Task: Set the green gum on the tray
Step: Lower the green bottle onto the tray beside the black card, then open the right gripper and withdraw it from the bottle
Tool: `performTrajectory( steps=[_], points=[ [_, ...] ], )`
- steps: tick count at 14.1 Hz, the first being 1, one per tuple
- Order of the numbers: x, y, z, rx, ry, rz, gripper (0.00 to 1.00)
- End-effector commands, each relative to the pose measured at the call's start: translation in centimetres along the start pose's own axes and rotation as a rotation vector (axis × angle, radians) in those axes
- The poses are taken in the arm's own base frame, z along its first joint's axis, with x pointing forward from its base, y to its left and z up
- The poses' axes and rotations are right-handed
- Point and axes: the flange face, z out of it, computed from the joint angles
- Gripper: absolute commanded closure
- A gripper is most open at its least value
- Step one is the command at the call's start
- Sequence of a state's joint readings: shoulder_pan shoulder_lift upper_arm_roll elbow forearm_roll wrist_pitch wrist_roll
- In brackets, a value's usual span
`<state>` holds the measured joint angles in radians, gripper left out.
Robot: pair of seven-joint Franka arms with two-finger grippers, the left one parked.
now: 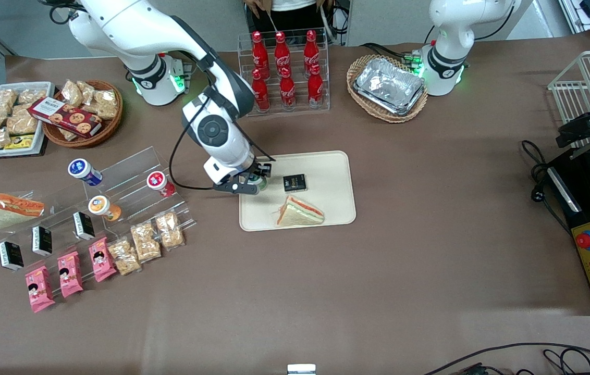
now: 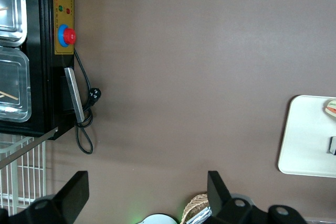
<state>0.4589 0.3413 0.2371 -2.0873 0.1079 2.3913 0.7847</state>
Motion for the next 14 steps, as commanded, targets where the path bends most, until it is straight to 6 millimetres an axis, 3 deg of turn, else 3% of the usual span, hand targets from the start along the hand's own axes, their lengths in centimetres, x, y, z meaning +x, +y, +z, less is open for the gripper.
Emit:
performTrajectory(
  steps=[1,4,7,9,11,13,14],
  points=[
    [-0.9,-1.1,1.4,-0.007,0.036,0.030,0.59],
    [-1.5,-1.7,2.6,-0.005,0.039,0.039,0.57],
    [-1.6,-1.8,3.2,-0.019,0.058,0.046,0.49],
    [-1.6,-1.8,3.5,-0.022,0.057,0.052,0.36],
    [-1.4,-1.7,3.4,-0.021,0.058,0.054,0.16],
    [-1.0,-1.6,2.9,-0.017,0.062,0.062,0.02],
    [-0.8,-1.5,2.1,-0.011,0.070,0.067,0.02]
  ],
)
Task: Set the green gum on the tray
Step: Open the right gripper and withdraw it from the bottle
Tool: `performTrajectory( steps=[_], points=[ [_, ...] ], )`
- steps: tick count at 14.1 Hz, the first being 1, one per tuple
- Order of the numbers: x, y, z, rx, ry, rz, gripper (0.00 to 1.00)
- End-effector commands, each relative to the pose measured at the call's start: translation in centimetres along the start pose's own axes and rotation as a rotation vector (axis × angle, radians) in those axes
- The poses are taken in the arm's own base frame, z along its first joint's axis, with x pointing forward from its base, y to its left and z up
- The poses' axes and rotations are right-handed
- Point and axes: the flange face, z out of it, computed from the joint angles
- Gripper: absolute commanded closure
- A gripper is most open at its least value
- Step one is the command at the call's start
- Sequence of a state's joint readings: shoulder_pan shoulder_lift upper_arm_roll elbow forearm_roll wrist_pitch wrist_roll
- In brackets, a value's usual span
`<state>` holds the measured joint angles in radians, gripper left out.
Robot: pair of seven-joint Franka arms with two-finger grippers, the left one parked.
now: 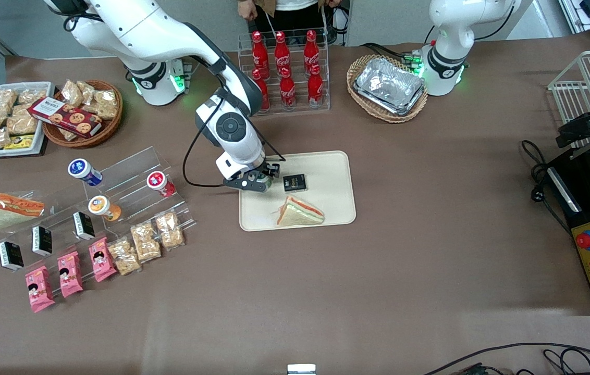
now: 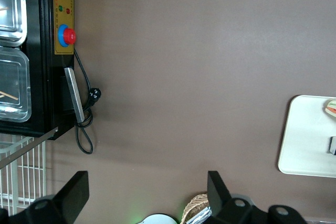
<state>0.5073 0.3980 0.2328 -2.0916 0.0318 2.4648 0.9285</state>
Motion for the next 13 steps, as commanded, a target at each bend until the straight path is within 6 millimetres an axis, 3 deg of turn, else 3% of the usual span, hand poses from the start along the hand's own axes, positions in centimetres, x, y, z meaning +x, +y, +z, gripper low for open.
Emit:
performTrajectory(
  steps=[1,6,8,13],
  points=[
    [1.2,0.1,-2.4,0.023,0.048,0.014,0.01],
    [6.6,6.2,-13.0,-0.018,0.049,0.005,0.01],
    [6.9,7.5,-17.5,-0.029,0.058,0.021,0.01],
    [8.5,13.7,-27.1,-0.021,0.058,0.044,0.01]
  ],
)
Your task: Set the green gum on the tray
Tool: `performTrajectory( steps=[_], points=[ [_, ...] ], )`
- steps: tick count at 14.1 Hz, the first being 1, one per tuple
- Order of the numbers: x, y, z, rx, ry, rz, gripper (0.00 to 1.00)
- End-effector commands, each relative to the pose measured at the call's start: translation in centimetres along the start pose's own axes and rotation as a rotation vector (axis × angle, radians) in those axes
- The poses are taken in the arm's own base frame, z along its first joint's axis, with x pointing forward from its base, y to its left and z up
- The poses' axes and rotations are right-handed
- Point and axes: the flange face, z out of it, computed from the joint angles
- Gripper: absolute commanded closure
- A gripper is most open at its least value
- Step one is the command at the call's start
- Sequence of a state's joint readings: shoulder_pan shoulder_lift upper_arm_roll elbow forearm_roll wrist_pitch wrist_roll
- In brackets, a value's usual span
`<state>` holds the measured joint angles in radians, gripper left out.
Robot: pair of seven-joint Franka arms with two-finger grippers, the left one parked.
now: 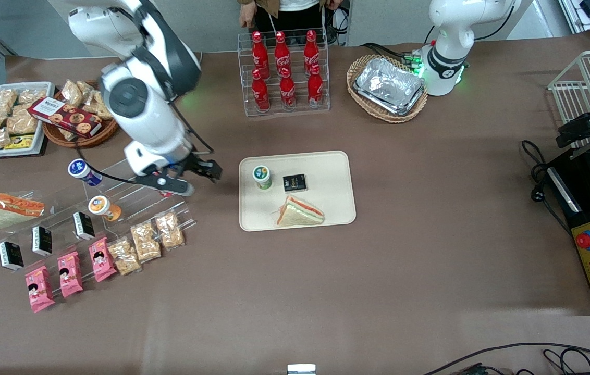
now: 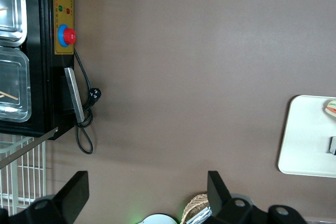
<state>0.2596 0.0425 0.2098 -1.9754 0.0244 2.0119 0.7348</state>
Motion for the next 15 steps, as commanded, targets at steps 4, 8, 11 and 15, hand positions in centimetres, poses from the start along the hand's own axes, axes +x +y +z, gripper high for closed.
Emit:
performTrajectory(
  steps=[4,8,11,15],
  points=[
    [4.3,10.7,-10.7,0.072,-0.055,-0.026,0.01],
    [6.9,17.5,-16.3,0.083,-0.058,-0.068,0.01],
    [7.7,21.0,-19.3,0.087,-0.050,-0.076,0.01],
    [7.6,21.5,-20.9,0.052,-0.061,-0.075,0.01]
  ],
)
